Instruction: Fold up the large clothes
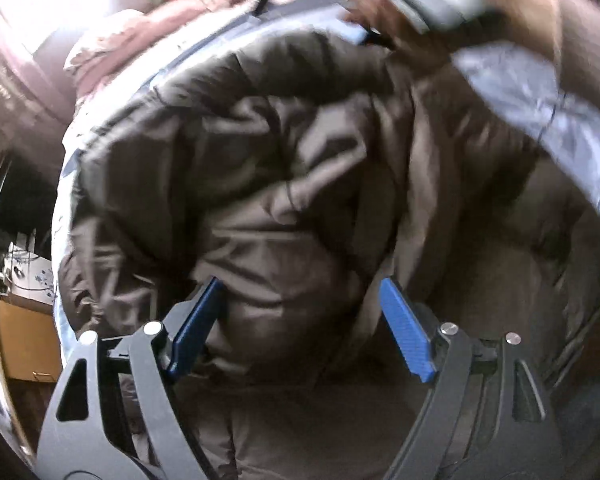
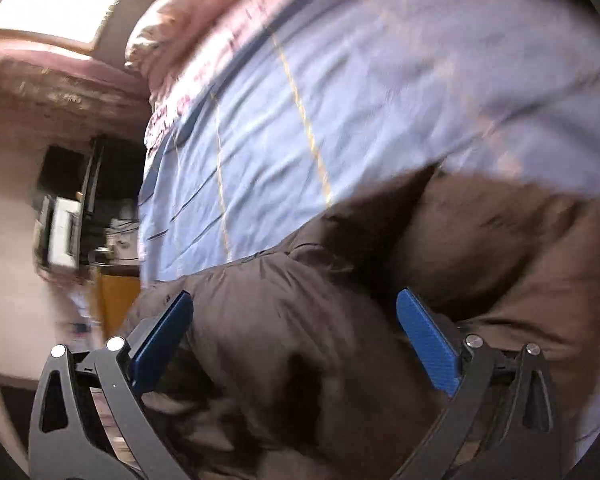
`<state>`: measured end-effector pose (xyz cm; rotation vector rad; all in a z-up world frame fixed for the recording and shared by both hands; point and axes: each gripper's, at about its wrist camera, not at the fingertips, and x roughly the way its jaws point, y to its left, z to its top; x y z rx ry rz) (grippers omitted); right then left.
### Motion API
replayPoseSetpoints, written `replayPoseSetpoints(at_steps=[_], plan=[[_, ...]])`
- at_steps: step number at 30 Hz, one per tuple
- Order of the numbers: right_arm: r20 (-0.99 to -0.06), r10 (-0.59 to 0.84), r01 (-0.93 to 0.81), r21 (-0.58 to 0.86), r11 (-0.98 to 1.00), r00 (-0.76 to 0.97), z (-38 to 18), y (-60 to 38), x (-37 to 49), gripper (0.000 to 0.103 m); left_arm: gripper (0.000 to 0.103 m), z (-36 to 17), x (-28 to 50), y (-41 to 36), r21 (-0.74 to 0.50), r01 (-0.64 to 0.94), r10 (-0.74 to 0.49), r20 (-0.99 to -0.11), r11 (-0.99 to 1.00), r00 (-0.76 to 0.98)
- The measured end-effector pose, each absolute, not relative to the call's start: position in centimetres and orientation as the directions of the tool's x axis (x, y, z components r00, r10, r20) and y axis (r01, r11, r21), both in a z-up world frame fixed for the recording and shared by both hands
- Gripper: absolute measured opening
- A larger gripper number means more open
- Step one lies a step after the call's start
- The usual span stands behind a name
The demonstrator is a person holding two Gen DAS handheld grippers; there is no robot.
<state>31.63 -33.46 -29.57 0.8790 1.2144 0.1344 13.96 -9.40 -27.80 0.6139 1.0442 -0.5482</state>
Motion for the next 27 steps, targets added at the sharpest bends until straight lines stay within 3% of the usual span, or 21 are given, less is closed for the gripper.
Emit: replayPoseSetpoints(at_steps=[3, 4, 6, 9, 11, 14, 17, 19, 23, 27], plan=[[-0.754, 0.601, 0.358, 0.656, 0.664, 0.266, -32.1, -31.6, 33.8, 0.098, 0.082, -28.6, 14.0, -9.3, 0.204, 0.696, -0.115, -0.916, 0.688, 0.383], [-0.752, 0.604, 0.346, 0.658, 0.669, 0.262, -32.3, -31.1, 34.2, 0.092, 0.082, -28.5, 13.8, -9.4, 0.203, 0.701, -0.119, -0.916, 0.684, 0.382], [-0.743, 0.589, 0.309, 0.669, 0.676, 0.319, -31.7, -30.5, 35.0, 0.060, 0.082, -28.0, 13.2, -9.4, 0.204, 0.709, -0.134, -0.911, 0.675, 0.390], [-0.776, 0.491, 0.184, 0.591, 0.786, 0.396, -29.3, -28.6, 35.4, 0.044, 0.085, -26.4, 12.5, -9.1, 0.164, 0.738, -0.204, -0.902, 0.654, 0.381], [-0.797, 0.410, 0.099, 0.498, 0.861, 0.444, -27.3, -27.0, 35.2, 0.039, 0.087, -26.0, 12.1, -9.1, 0.133, 0.755, -0.243, -0.899, 0.642, 0.365], [-0.767, 0.284, -0.032, 0.327, 0.945, 0.575, -23.8, -24.4, 34.2, 0.036, 0.088, -26.7, 12.4, -8.9, 0.125, 0.747, -0.222, -0.911, 0.653, 0.347], [-0.672, 0.243, -0.085, 0.260, 0.962, 0.699, -21.3, -23.6, 33.6, 0.036, 0.088, -27.4, 13.2, -8.5, 0.119, 0.718, -0.197, -0.919, 0.686, 0.340], [-0.708, 0.197, -0.078, 0.197, 0.977, 0.678, -21.5, -23.5, 34.3, 0.035, 0.088, -27.1, 13.9, -7.8, 0.096, 0.689, -0.205, -0.917, 0.718, 0.341], [-0.668, 0.298, -0.137, 0.284, 0.949, 0.682, -20.0, -24.8, 31.4, 0.035, 0.088, -25.2, 15.0, -5.6, 0.011, 0.616, -0.266, -0.896, 0.788, 0.357], [-0.628, 0.351, -0.274, 0.220, 0.936, 0.694, -16.7, -24.3, 26.4, 0.035, 0.088, -20.4, 16.1, -1.6, -0.157, 0.569, -0.445, -0.795, 0.807, 0.412]])
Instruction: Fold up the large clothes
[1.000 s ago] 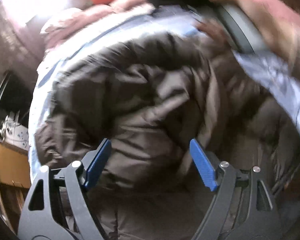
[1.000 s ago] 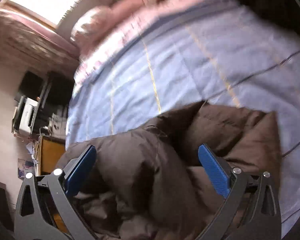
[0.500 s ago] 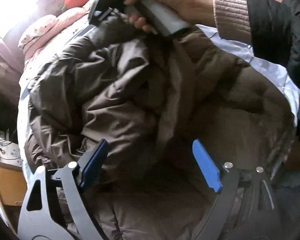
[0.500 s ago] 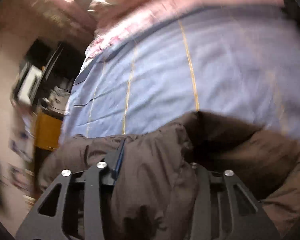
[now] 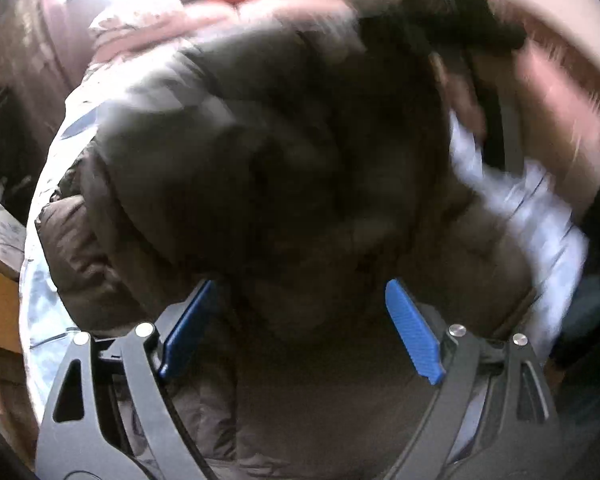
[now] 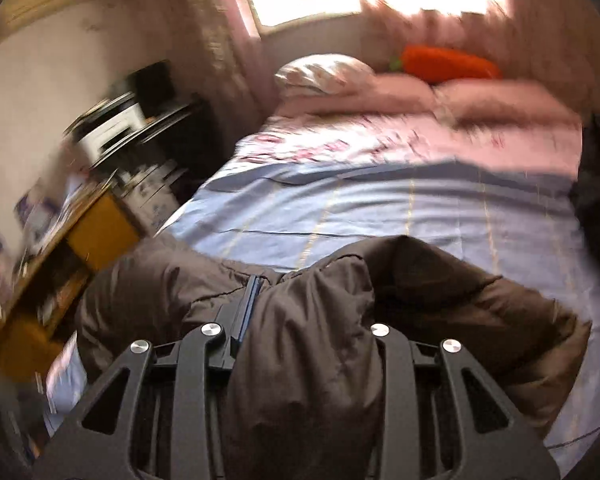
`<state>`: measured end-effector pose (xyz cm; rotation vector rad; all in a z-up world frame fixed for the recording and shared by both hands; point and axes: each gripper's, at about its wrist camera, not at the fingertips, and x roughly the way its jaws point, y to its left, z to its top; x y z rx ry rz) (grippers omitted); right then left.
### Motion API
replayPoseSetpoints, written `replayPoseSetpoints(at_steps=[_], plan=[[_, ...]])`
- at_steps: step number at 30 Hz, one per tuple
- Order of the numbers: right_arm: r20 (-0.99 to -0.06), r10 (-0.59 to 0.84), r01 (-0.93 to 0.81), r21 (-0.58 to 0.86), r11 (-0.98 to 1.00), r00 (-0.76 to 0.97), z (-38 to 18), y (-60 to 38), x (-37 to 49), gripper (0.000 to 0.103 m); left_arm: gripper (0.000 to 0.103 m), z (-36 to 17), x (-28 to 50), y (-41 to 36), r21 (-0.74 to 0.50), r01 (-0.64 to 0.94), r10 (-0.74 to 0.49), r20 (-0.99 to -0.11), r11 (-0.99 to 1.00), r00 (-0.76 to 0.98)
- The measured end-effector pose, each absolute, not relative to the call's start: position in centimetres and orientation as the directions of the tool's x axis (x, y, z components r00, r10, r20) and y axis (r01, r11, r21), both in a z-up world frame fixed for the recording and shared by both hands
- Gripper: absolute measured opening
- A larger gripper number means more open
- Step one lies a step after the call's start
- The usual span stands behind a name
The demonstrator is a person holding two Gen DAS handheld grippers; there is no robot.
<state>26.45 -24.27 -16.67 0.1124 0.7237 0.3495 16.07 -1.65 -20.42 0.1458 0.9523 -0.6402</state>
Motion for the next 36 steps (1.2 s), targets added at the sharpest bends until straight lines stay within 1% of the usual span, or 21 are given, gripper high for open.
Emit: replayPoseSetpoints(at_steps=[2, 3, 7, 12, 14, 16, 17, 19, 21, 22, 23, 26, 27, 29, 30, 31, 32, 33, 34, 35, 36], plan=[[-0.618, 0.357, -0.361, 0.125, 0.924, 0.701, -15.0, -23.2, 22.8, 0.035, 0.089, -18.0, 16.0, 0.6, -0.261, 0.546, -0.540, -0.716, 0.796, 0.443], [-0.616, 0.362, -0.393, 0.092, 0.915, 0.699, -14.4, -23.0, 21.4, 0.035, 0.091, -16.6, 15.8, 2.1, -0.327, 0.519, -0.583, -0.662, 0.790, 0.471], [-0.633, 0.388, -0.520, -0.028, 0.854, 0.670, -13.1, -21.2, 14.0, 0.035, 0.092, -14.2, 15.1, 5.4, -0.417, 0.453, -0.615, -0.567, 0.788, 0.548], [-0.722, 0.385, -0.646, -0.112, 0.755, 0.575, -14.1, -19.5, 4.8, 0.034, 0.092, -12.8, 14.0, 5.4, -0.398, 0.440, -0.594, -0.557, 0.805, 0.581], [-0.764, 0.372, -0.660, -0.093, 0.745, 0.527, -15.6, -19.5, 1.8, 0.034, 0.092, -12.7, 13.7, 4.5, -0.373, 0.448, -0.581, -0.578, 0.812, 0.573], [-0.789, 0.365, -0.644, -0.051, 0.763, 0.495, -17.4, -19.9, 0.6, 0.035, 0.093, -13.3, 14.0, 3.4, -0.326, 0.452, -0.548, -0.625, 0.831, 0.556], [-0.800, 0.352, -0.624, -0.035, 0.781, 0.486, -18.3, -20.2, 0.5, 0.036, 0.093, -13.8, 13.9, 2.8, -0.297, 0.453, -0.525, -0.652, 0.841, 0.547], [-0.807, 0.324, -0.577, -0.025, 0.816, 0.493, -19.3, -20.6, 0.8, 0.052, 0.093, -15.3, 13.9, 1.6, -0.234, 0.447, -0.463, -0.718, 0.863, 0.520], [-0.794, 0.302, -0.500, -0.002, 0.866, 0.527, -19.2, -21.6, 0.8, 0.089, 0.093, -17.5, 14.0, 0.8, -0.192, 0.448, -0.415, -0.774, 0.873, 0.478], [-0.787, 0.304, -0.466, 0.023, 0.884, 0.537, -19.2, -22.2, 0.9, 0.095, 0.093, -18.8, 14.1, 0.2, -0.155, 0.447, -0.373, -0.808, 0.881, 0.457], [-0.783, 0.311, -0.430, 0.063, 0.901, 0.538, -19.2, -23.1, 1.1, 0.099, 0.093, -19.6, 13.9, 0.1, -0.127, 0.445, -0.344, -0.825, 0.887, 0.449], [-0.809, 0.373, -0.271, 0.274, 0.923, 0.454, -19.9, -27.3, 2.0, 0.099, 0.093, -21.8, 13.6, 0.1, -0.054, 0.439, -0.261, -0.867, 0.897, 0.425], [-0.809, 0.422, -0.165, 0.389, 0.906, 0.409, -20.6, -29.7, 2.1, 0.099, 0.093, -22.2, 13.7, 0.2, -0.053, 0.436, -0.255, -0.872, 0.898, 0.419], [-0.797, 0.486, 0.016, 0.526, 0.850, 0.358, -21.9, -33.5, 1.8, 0.099, 0.093, -22.3, 13.7, 0.8, -0.069, 0.425, -0.260, -0.875, 0.902, 0.409], [-0.798, 0.463, 0.172, 0.556, 0.813, 0.385, -22.5, -36.5, 0.9, 0.099, 0.093, -22.2, 13.7, 1.1, -0.067, 0.415, -0.252, -0.876, 0.908, 0.411], [-0.819, 0.405, 0.289, 0.536, 0.793, 0.407, -22.7, -38.7, 0.1, 0.099, 0.093, -22.1, 13.8, 1.3, -0.063, 0.397, -0.239, -0.878, 0.916, 0.413], [-0.832, 0.282, 0.404, 0.493, 0.771, 0.477, -22.1, -41.2, -1.3, 0.091, 0.093, -22.0, 13.9, 1.5, -0.062, 0.386, -0.234, -0.879, 0.920, 0.415], [-0.821, 0.188, 0.447, 0.468, 0.762, 0.539, -21.0, -42.2, -2.1, 0.085, 0.093, -21.6, 14.0, 1.8, -0.059, 0.370, -0.224, -0.878, 0.927, 0.423], [-0.792, 0.125, 0.450, 0.460, 0.765, 0.597, -19.7, -42.5, -2.5, 0.084, 0.093, -21.2, 14.2, 1.9, -0.054, 0.355, -0.217, -0.873, 0.933, 0.437], [-0.742, 0.111, 0.404, 0.477, 0.780, 0.662, -18.2, -42.1, -2.7, 0.084, 0.093, -20.5, 14.1, 2.0, -0.053, 0.341, -0.214, -0.865, 0.939, 0.454], [-0.661, 0.122, 0.307, 0.495, 0.813, 0.740, -15.9, -40.4, -2.6, 0.084, 0.093, -19.9, 14.1, 2.3, -0.061, 0.323, -0.218, -0.853, 0.944, 0.474]])
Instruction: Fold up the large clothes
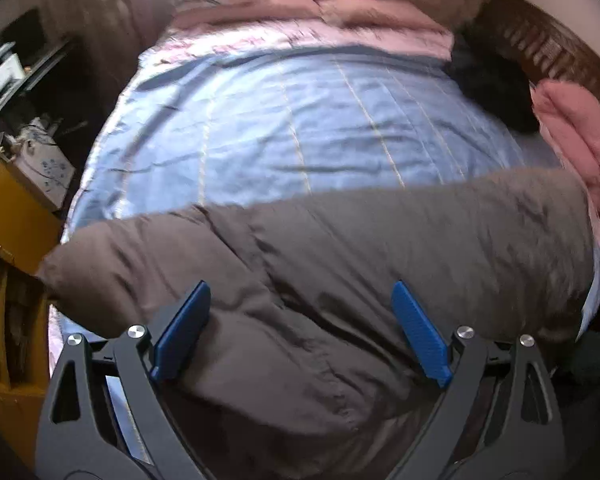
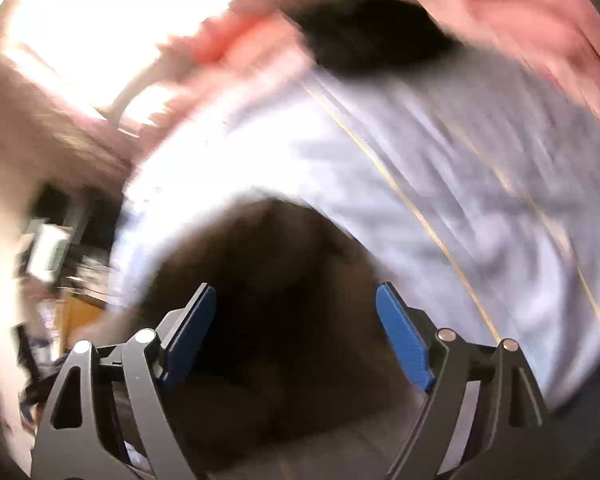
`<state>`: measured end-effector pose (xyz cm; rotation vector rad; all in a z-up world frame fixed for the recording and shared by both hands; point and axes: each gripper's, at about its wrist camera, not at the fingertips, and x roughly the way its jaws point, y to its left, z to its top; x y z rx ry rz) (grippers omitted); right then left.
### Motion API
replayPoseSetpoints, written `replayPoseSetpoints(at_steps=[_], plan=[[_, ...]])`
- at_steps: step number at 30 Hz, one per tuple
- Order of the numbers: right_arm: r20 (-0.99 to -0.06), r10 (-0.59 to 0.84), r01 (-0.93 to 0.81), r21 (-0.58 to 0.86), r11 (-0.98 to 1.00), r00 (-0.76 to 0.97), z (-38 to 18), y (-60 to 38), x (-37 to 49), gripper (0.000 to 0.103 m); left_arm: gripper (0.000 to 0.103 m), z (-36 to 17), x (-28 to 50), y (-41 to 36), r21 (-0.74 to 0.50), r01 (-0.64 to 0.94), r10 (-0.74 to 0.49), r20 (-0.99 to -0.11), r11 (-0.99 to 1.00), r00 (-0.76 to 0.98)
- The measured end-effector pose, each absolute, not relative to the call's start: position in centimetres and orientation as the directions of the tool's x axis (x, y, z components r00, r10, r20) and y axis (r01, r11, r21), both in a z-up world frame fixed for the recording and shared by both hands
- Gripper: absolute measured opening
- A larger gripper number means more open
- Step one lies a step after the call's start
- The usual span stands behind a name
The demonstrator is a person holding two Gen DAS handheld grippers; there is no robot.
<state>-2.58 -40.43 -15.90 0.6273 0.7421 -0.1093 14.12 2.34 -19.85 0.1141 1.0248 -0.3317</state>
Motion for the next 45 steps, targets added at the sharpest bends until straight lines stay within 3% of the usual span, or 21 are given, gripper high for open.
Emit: replayPoseSetpoints(at_steps=[3, 5, 9, 13, 19, 22, 26, 30, 32, 34, 37, 39, 41, 45], plan=[[-0.551, 0.148, 0.074, 0.359, 0.930, 0.821, -11.6, -33.5, -1.2, 0.084, 0.095, -18.8, 14.0, 2.5, -0.101, 0.287, -0.236, -0.841, 0.952, 0.488], [-0.585, 0.219, -0.085, 0.248, 0.965, 0.781, -11.2, -27.7, 1.1, 0.084, 0.096, -19.2, 13.8, 2.1, -0.111, 0.285, -0.238, -0.853, 0.952, 0.465], [-0.680, 0.407, -0.271, 0.303, 0.914, 0.610, -14.8, -20.5, 4.4, 0.079, 0.096, -20.7, 12.4, 0.4, -0.032, 0.325, -0.179, -0.883, 0.945, 0.434], [-0.817, 0.244, -0.201, 0.160, 0.966, 0.523, -19.3, -19.9, 4.3, 0.063, 0.098, -22.1, 10.4, -0.4, 0.031, 0.357, -0.124, -0.907, 0.933, 0.403], [-0.916, 0.065, 0.030, 0.083, 0.996, 0.395, -25.8, -25.1, 2.3, 0.063, 0.101, -26.4, 7.4, -1.6, -0.012, 0.380, -0.110, -0.966, 0.925, 0.236], [-0.935, 0.068, 0.041, 0.088, 0.995, 0.348, -28.5, -25.1, 2.3, 0.064, 0.101, -28.2, 7.3, -2.9, 0.047, 0.395, -0.045, -0.974, 0.917, 0.221], [-0.934, -0.016, 0.005, -0.015, 1.000, 0.358, -28.7, -23.6, 2.7, 0.066, 0.101, -28.4, 8.2, -2.7, 0.025, 0.364, -0.049, -0.980, 0.931, 0.192], [-0.883, 0.020, 0.035, 0.042, 0.999, 0.470, -25.1, -24.1, 2.5, 0.066, 0.098, -23.2, 9.1, 0.4, -0.068, 0.300, -0.171, -0.929, 0.952, 0.330], [-0.821, 0.070, -0.032, 0.063, 0.997, 0.567, -22.7, -22.8, 1.8, 0.066, 0.098, -20.6, 10.1, 3.4, 0.018, 0.189, -0.075, -0.877, 0.982, 0.474], [-0.774, 0.146, -0.124, 0.088, 0.988, 0.616, -21.3, -20.8, 0.6, 0.066, 0.098, -20.4, 11.8, 6.0, 0.052, 0.082, 0.006, -0.873, 0.995, 0.488], [-0.769, 0.260, -0.224, 0.155, 0.962, 0.584, -21.8, -17.9, 0.2, 0.066, 0.098, -23.2, 15.2, 9.4, 0.113, -0.026, 0.114, -0.920, 0.993, 0.376], [-0.796, 0.255, -0.256, 0.130, 0.958, 0.549, -23.0, -16.2, 0.1, 0.066, 0.101, -26.0, 16.2, 10.7, 0.162, -0.045, 0.168, -0.946, 0.986, 0.277], [-0.837, 0.212, -0.262, 0.085, 0.961, 0.504, -24.9, -15.0, 0.1, 0.067, 0.101, -28.3, 16.0, 11.3, 0.142, -0.048, 0.149, -0.970, 0.989, 0.190], [-0.856, 0.170, -0.249, 0.050, 0.967, 0.489, -27.2, -14.1, -0.1, 0.082, 0.101, -31.1, 15.3, 11.9, 0.103, -0.075, 0.110, -0.990, 0.992, 0.091]])
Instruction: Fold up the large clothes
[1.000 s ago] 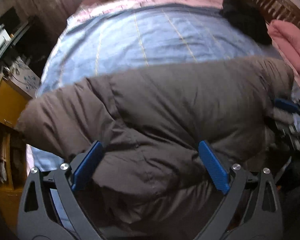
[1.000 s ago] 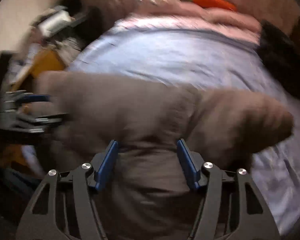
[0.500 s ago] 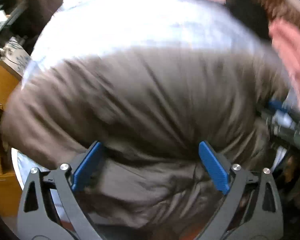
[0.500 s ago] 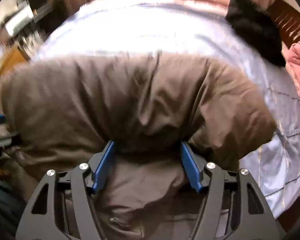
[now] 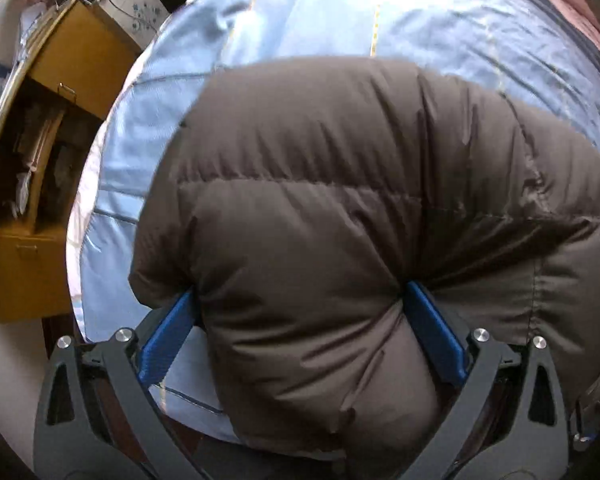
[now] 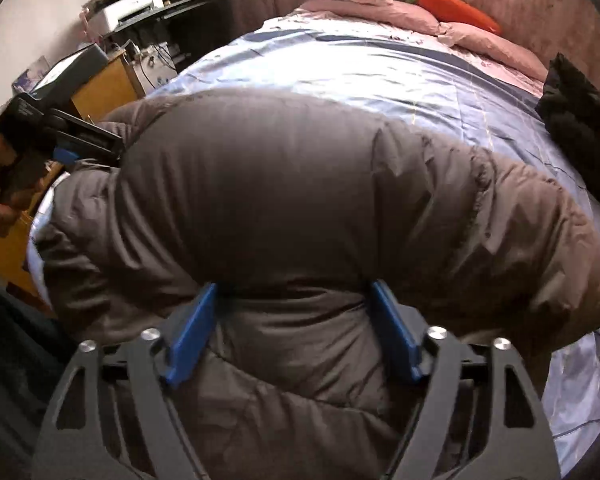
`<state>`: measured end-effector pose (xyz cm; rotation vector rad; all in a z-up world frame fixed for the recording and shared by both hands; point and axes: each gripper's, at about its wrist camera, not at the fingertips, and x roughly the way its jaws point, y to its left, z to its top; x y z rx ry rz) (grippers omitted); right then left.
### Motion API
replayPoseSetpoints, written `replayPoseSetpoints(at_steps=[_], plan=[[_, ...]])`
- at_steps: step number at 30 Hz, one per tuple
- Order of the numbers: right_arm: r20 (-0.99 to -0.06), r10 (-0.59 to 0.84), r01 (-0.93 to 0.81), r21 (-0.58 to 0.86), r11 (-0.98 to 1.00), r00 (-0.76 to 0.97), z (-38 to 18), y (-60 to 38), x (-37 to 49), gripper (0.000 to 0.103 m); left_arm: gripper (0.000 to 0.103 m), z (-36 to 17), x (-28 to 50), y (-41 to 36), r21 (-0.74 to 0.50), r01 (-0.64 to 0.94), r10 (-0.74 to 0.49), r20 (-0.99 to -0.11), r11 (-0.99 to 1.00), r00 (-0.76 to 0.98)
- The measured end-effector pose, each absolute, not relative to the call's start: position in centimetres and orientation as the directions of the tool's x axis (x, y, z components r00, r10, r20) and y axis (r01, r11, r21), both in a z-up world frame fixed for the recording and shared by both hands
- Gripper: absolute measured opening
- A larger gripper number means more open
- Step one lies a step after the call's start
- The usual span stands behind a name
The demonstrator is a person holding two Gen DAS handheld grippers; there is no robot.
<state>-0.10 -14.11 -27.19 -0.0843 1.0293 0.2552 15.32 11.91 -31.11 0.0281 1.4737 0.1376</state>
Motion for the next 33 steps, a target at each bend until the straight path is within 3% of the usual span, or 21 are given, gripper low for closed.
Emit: replayPoseSetpoints(at_steps=[4, 7, 9, 12, 15, 27, 32, 33], plan=[[-0.857, 0.190, -0.232, 0.086, 0.969, 0.479, -26.6, -14.5, 0.6, 0.080, 0.095, -28.5, 15.3, 11.0, 0.124, -0.054, 0.132, -0.976, 0.991, 0.171], [-0.810, 0.245, -0.230, 0.140, 0.963, 0.532, -24.2, -15.7, 0.3, 0.070, 0.095, -22.6, 12.6, 9.4, 0.006, 0.025, -0.004, -0.922, 1.000, 0.386], [-0.772, 0.287, -0.265, 0.159, 0.951, 0.567, -22.7, -15.6, -0.5, 0.048, 0.095, -19.9, 10.2, 7.4, -0.064, 0.161, -0.133, -0.874, 0.985, 0.467], [-0.791, 0.301, -0.303, 0.153, 0.941, 0.533, -22.5, -14.6, -0.8, 0.031, 0.074, -20.5, 7.5, 3.3, -0.065, 0.358, -0.223, -0.880, 0.931, 0.419], [-0.826, 0.266, -0.289, 0.132, 0.948, 0.497, -23.5, -14.3, -0.5, 0.031, 0.057, -24.5, 6.0, 0.4, -0.001, 0.445, -0.147, -0.945, 0.895, 0.293], [-0.889, 0.149, -0.268, 0.031, 0.963, 0.433, -28.8, -12.6, 0.2, 0.029, 0.061, -30.5, 6.9, -1.4, 0.082, 0.380, 0.011, -0.983, 0.921, 0.184], [-0.867, 0.192, -0.253, 0.079, 0.964, 0.460, -27.1, -13.6, 0.0, 0.031, 0.063, -27.2, 6.4, -0.7, 0.026, 0.342, -0.078, -0.955, 0.939, 0.286], [-0.844, 0.211, -0.219, 0.115, 0.969, 0.492, -25.8, -14.4, -0.1, 0.032, 0.074, -25.9, 6.3, -0.2, 0.011, 0.324, -0.105, -0.935, 0.946, 0.339]])
